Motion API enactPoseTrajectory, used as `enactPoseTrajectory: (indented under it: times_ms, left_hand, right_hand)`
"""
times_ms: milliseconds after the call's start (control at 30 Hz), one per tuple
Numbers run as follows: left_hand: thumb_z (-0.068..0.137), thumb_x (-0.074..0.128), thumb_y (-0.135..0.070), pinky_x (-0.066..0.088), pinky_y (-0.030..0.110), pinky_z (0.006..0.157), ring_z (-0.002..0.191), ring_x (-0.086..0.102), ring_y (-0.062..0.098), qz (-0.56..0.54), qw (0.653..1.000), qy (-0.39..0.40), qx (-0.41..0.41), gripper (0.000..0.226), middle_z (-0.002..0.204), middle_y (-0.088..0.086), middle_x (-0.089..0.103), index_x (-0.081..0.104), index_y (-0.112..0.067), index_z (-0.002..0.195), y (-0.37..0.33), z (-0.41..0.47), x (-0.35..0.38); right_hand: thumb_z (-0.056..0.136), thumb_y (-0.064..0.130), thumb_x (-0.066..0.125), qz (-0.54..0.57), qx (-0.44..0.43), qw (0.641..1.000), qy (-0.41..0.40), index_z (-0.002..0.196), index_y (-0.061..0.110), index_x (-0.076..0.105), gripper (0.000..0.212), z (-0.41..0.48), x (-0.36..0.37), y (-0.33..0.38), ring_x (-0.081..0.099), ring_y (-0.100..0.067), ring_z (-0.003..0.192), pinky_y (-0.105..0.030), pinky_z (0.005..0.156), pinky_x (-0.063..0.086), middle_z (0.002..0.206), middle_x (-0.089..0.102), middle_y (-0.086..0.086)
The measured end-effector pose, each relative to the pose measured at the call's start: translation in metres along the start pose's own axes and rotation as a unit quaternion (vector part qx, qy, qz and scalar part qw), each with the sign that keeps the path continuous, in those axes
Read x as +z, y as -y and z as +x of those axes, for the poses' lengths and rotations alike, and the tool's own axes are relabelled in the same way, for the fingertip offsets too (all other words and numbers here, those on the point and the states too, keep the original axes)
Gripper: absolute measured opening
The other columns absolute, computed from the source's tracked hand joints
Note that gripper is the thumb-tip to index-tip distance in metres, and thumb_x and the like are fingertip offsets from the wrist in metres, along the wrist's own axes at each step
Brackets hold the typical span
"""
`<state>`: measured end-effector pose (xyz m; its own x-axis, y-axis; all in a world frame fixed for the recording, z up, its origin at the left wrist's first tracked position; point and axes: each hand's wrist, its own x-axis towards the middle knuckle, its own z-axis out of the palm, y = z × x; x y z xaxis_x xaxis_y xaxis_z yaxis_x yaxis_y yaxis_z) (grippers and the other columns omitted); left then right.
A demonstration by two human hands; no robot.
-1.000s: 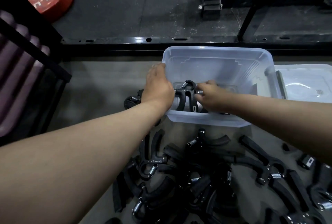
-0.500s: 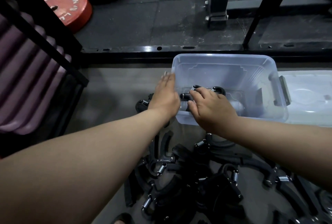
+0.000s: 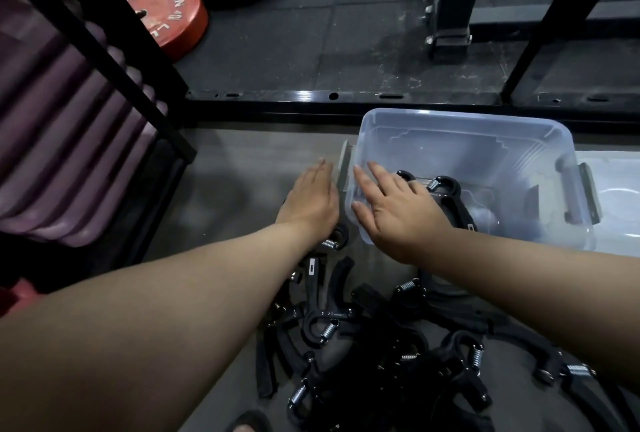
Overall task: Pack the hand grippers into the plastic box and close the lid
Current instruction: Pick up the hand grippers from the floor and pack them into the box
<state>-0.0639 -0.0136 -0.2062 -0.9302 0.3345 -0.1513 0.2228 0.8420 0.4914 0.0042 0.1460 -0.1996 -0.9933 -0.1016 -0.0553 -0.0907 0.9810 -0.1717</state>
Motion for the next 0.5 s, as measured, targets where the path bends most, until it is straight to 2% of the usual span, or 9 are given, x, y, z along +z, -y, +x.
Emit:
enactPoseTrajectory:
  times_ms: [67, 133, 200, 267, 333, 400, 433, 500]
  left_hand:
    - [0.101, 0.033, -0.024, 0.015, 0.036, 0.12, 0.147, 0.016, 0.02, 0.027, 0.999, 0.016, -0.033, 0.05, 0.16, 0.003, 0.022, 0.031, -0.014, 0.15, 0.014, 0.006, -0.003]
    - [0.095, 0.041, -0.018, 0.024, 0.035, 0.114, 0.141, 0.03, 0.027, 0.101, 0.991, 0.079, -0.044, 0.047, 0.152, 0.01, 0.036, 0.042, -0.012, 0.141, 0.027, 0.016, -0.012]
    - [0.09, 0.046, -0.017, 0.04, 0.035, 0.1, 0.126, 0.049, 0.032, 0.192, 0.966, 0.167, -0.044, 0.037, 0.136, 0.013, 0.053, 0.055, -0.013, 0.126, 0.031, 0.024, -0.024]
    - [0.092, 0.049, -0.019, 0.044, 0.031, 0.088, 0.117, 0.056, 0.032, 0.24, 0.941, 0.235, -0.036, 0.03, 0.127, 0.012, 0.061, 0.06, -0.012, 0.119, 0.03, 0.031, -0.031]
    - [0.094, 0.053, -0.023, 0.042, 0.028, 0.083, 0.114, 0.058, 0.031, 0.234, 0.939, 0.25, -0.037, 0.028, 0.125, 0.011, 0.063, 0.061, -0.012, 0.118, 0.034, 0.033, -0.027]
    - [0.09, 0.06, -0.034, 0.043, 0.026, 0.083, 0.11, 0.059, 0.029, 0.183, 0.953, 0.233, -0.059, 0.034, 0.122, 0.009, 0.064, 0.06, -0.016, 0.119, 0.041, 0.028, -0.009]
    - [0.086, 0.063, -0.043, 0.046, 0.028, 0.088, 0.111, 0.059, 0.029, 0.151, 0.959, 0.224, -0.081, 0.044, 0.124, 0.008, 0.062, 0.057, -0.018, 0.122, 0.045, 0.023, 0.003]
    - [0.081, 0.063, -0.058, 0.046, 0.04, 0.099, 0.116, 0.054, 0.033, 0.135, 0.961, 0.21, -0.115, 0.062, 0.131, 0.012, 0.05, 0.047, -0.02, 0.128, 0.047, 0.013, 0.026]
  right_hand:
    - [0.097, 0.059, 0.01, -0.007, -0.024, 1.0, 0.006, 0.156, 0.024, 0.005, 0.069, 0.005, 0.0, -0.001, 0.017, -0.019, 0.148, -0.041, 0.113, 0.025, 0.164, 0.004, -0.001]
    - [0.099, 0.058, 0.012, 0.017, -0.055, 0.998, 0.021, 0.156, 0.021, -0.001, 0.07, 0.009, -0.002, -0.003, 0.008, -0.016, 0.15, -0.038, 0.118, 0.016, 0.163, -0.007, 0.002]
    - [0.1, 0.056, 0.019, 0.057, -0.07, 0.995, 0.03, 0.156, 0.02, -0.003, 0.07, 0.01, -0.004, -0.005, 0.006, -0.015, 0.15, -0.035, 0.119, 0.01, 0.163, -0.012, 0.003]
    - [0.1, 0.056, 0.02, 0.075, -0.072, 0.994, 0.03, 0.156, 0.021, -0.004, 0.071, 0.009, -0.003, -0.007, 0.007, -0.014, 0.149, -0.034, 0.118, 0.011, 0.163, -0.013, 0.005]
    - [0.099, 0.057, 0.02, 0.077, -0.073, 0.994, 0.027, 0.156, 0.022, -0.004, 0.071, 0.009, -0.003, -0.007, 0.009, -0.013, 0.149, -0.035, 0.117, 0.014, 0.162, -0.014, 0.006]
    - [0.099, 0.057, 0.02, 0.078, -0.077, 0.994, 0.025, 0.156, 0.021, -0.003, 0.071, 0.009, -0.003, -0.007, 0.011, -0.013, 0.148, -0.035, 0.116, 0.016, 0.163, -0.014, 0.006]
    - [0.099, 0.056, 0.02, 0.078, -0.08, 0.993, 0.023, 0.156, 0.021, -0.003, 0.071, 0.009, -0.003, -0.007, 0.012, -0.013, 0.148, -0.035, 0.115, 0.017, 0.163, -0.013, 0.006]
    - [0.1, 0.055, 0.022, 0.075, -0.081, 0.994, 0.022, 0.156, 0.019, -0.001, 0.071, 0.009, -0.003, -0.007, 0.013, -0.014, 0.148, -0.035, 0.115, 0.018, 0.163, -0.013, 0.005]
